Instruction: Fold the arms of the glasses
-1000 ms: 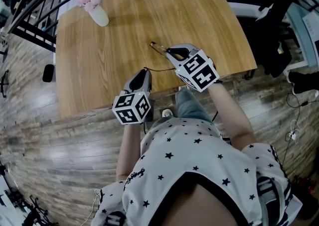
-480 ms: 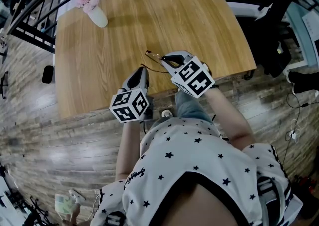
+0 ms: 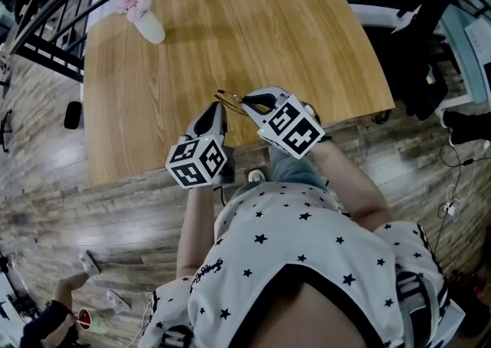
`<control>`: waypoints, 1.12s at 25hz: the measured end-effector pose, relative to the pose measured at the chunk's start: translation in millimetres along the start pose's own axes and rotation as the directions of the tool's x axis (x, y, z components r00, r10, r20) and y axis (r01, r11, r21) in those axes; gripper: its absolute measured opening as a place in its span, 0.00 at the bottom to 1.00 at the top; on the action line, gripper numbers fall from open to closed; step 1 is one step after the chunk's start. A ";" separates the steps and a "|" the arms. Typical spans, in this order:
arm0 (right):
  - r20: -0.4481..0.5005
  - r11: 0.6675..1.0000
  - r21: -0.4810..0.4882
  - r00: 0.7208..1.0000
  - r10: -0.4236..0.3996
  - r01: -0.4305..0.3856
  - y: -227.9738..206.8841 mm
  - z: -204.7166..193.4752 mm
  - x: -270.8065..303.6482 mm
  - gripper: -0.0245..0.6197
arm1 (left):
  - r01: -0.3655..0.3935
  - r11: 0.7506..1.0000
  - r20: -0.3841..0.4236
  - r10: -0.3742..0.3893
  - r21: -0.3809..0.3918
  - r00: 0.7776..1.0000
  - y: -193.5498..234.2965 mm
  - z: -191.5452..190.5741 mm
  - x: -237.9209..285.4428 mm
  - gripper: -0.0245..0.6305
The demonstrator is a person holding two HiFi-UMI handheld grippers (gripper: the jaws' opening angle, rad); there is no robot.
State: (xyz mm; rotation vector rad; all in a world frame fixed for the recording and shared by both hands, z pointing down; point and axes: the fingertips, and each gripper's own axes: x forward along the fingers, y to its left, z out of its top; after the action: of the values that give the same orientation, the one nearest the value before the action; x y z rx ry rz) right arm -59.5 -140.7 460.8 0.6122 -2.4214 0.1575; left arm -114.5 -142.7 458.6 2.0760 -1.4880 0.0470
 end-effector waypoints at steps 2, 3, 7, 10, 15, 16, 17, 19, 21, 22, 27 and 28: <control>0.004 1.000 0.000 1.000 0.005 -0.005 1.3 0.9 1.2 0.09 | 0.001 1.000 0.002 -0.001 -0.004 1.000 0.1 0.9 0.9 0.06; 0.004 1.000 -0.001 1.000 0.007 -0.007 1.3 0.9 1.4 0.09 | 0.001 1.000 0.002 -0.001 -0.004 1.000 -0.4 0.9 1.5 0.06; -0.003 1.000 0.005 1.000 0.017 -0.017 -1.5 -0.3 3.8 0.09 | -0.010 1.000 0.004 0.010 -0.011 1.000 0.5 1.9 6.0 0.05; -0.006 1.000 0.005 1.000 0.025 -0.025 -4.7 -1.0 8.0 0.09 | -0.018 1.000 0.001 0.018 -0.020 1.000 3.7 2.7 9.9 0.05; -0.006 1.000 0.009 1.000 0.030 -0.030 -15.5 -2.0 13.1 0.09 | -0.028 0.999 -0.010 0.027 -0.029 1.000 6.7 2.0 18.6 0.05; -0.012 1.000 0.012 1.000 0.029 -0.029 -18.7 -3.5 13.8 0.09 | -0.030 0.999 -0.013 0.029 -0.029 0.999 6.8 1.7 21.0 0.05; -0.016 1.000 0.016 1.000 0.027 -0.027 -22.3 -4.9 14.6 0.09 | -0.032 0.999 -0.015 0.032 -0.029 0.999 6.9 1.3 23.4 0.05; -0.021 0.999 0.026 1.000 0.020 -0.019 -30.4 -7.7 16.9 0.09 | -0.037 0.999 -0.020 0.037 -0.028 0.999 7.4 0.4 28.2 0.05; -0.026 0.999 0.034 1.000 0.012 -0.011 -38.5 -11.3 20.0 0.09 | -0.041 0.999 -0.026 0.041 -0.027 0.999 8.0 -1.0 32.7 0.05; -0.032 0.999 0.035 0.999 0.008 -0.007 -42.4 -13.8 21.4 0.09 | -0.043 0.999 -0.029 0.043 -0.026 0.999 8.2 -1.5 34.9 0.05; -0.079 1.000 0.020 0.997 -0.012 0.014 -66.1 -29.0 31.8 0.09 | -0.060 0.998 -0.042 0.060 -0.012 0.997 9.9 -5.0 49.3 0.05; -0.088 1.000 0.017 0.996 -0.015 0.017 -70.6 -32.1 34.8 0.09 | -0.063 0.998 -0.046 0.062 -0.013 0.997 10.7 -6.5 52.1 0.05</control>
State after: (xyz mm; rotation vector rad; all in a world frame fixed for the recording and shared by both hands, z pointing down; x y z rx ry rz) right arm -33.2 -208.5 504.8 0.6197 -2.3324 0.1952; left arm -102.2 -186.6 486.9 2.0036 -1.5211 0.1065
